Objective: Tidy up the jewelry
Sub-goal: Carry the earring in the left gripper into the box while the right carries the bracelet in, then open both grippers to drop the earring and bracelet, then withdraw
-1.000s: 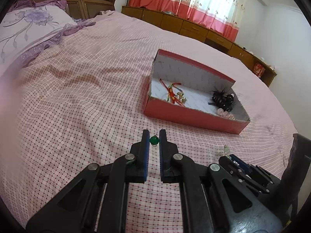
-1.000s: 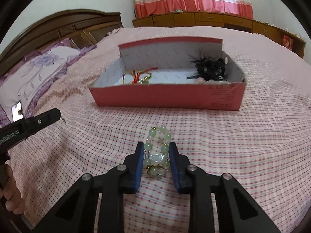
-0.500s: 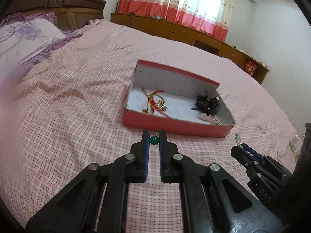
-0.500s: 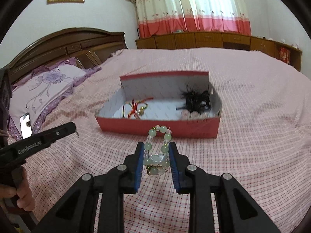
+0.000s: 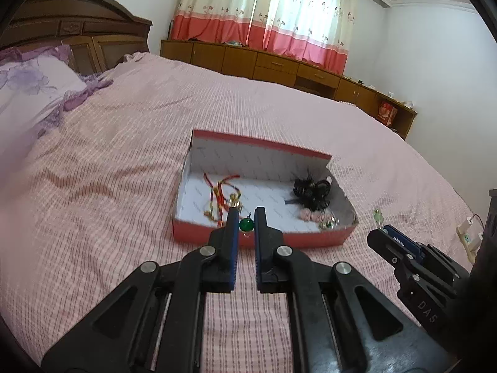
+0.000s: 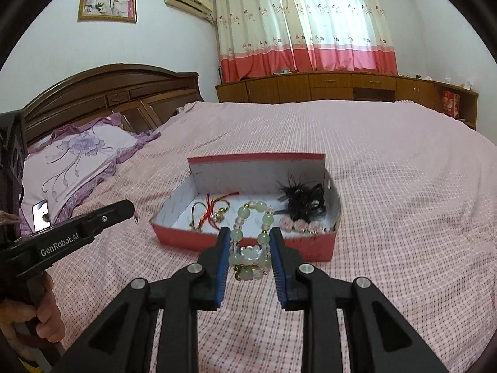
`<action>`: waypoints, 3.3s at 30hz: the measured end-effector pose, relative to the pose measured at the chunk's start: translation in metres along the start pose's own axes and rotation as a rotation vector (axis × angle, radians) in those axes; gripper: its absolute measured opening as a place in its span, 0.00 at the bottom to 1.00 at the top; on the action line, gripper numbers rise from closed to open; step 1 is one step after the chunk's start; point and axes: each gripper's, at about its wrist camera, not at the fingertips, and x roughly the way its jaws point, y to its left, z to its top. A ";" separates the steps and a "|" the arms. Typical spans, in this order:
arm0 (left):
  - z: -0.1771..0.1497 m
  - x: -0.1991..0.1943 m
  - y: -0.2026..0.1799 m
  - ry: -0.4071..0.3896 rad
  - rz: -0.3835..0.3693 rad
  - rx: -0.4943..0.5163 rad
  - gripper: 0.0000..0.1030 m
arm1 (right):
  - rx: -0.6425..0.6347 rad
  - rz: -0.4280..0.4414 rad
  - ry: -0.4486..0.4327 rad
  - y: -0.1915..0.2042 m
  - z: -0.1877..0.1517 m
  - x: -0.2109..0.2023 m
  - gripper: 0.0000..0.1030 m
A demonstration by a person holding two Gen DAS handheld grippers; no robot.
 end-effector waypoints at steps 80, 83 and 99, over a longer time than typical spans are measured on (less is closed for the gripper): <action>-0.014 0.018 -0.015 -0.012 0.135 0.037 0.53 | 0.034 -0.075 -0.061 -0.011 0.006 0.006 0.74; -0.016 0.009 -0.017 -0.026 0.136 0.044 0.54 | 0.035 -0.081 -0.073 -0.011 0.003 -0.005 0.74; -0.025 -0.011 -0.031 -0.055 0.130 0.059 0.55 | 0.041 -0.081 -0.103 -0.010 -0.005 -0.036 0.74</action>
